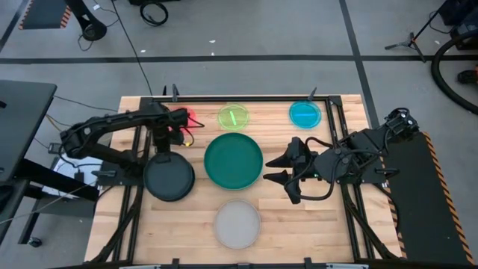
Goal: Stack plastic plates
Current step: Stack the dark blue plate on the black plate, then stack the stacked plates on the green plate
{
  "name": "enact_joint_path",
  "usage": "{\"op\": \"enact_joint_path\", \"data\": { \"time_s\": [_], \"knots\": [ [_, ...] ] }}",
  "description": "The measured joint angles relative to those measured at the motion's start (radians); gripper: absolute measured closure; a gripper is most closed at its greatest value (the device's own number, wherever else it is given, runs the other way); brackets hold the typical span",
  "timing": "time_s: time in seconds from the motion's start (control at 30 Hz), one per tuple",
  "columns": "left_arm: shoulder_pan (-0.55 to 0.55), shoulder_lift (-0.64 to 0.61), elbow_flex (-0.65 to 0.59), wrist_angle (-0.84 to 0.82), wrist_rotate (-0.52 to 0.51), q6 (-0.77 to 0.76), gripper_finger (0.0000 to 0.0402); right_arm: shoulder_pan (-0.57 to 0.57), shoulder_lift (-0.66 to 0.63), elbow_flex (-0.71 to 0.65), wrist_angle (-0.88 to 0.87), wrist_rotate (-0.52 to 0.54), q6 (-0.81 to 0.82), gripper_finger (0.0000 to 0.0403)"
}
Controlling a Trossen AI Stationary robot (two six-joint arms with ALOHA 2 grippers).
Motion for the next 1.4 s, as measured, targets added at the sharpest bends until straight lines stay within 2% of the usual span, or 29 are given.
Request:
{"op": "enact_joint_path", "data": {
  "time_s": [0.13, 0.27, 0.43, 0.7, 0.83, 1.0, 1.1, 1.2, 1.3, 1.4],
  "knots": [
    [0.0, 0.034, 0.0, 0.061, -0.004, 0.02, 0.0372, 0.0, 0.011, 0.0, 0.014, 0.039, -0.015, 0.0215],
    [-0.001, 0.055, 0.0, 0.115, -0.005, 0.017, 0.0365, -0.002, 0.057, 0.0, 0.092, 0.05, -0.1, 0.0215],
    [-0.002, 0.076, 0.0, 0.093, -0.004, 0.003, 0.0366, -0.008, 0.132, 0.0, 0.171, 0.041, -0.19, 0.0215],
    [-0.024, 0.078, 0.0, 0.053, -0.027, -0.017, 0.0358, -0.026, 0.154, 0.0, 0.176, 0.017, -0.19, 0.0215],
    [-0.024, 0.078, 0.0, 0.053, -0.03, -0.065, 0.0325, -0.025, 0.154, 0.0, 0.177, 0.015, -0.193, 0.0215],
    [-0.024, 0.074, 0.002, 0.019, -0.029, -0.089, 0.026, -0.025, 0.154, 0.0, 0.171, 0.013, -0.209, 0.0215],
    [-0.041, 0.05, 0.02, -0.014, -0.004, -0.158, 0.0231, -0.025, 0.154, 0.0, 0.168, 0.013, -0.215, 0.0215],
    [-0.106, -0.011, 0.028, -0.018, 0.017, -0.319, 0.0221, -0.025, 0.154, 0.0, 0.16, 0.013, -0.224, 0.0215],
    [-0.236, -0.082, 0.029, -0.017, 0.02, -0.485, 0.0224, -0.025, 0.154, 0.0, 0.152, 0.014, -0.221, 0.0215],
    [-0.414, -0.137, 0.029, 0.007, 0.021, -0.695, 0.023, -0.029, 0.154, 0.0, 0.151, 0.013, -0.218, 0.0215]
  ]
}}
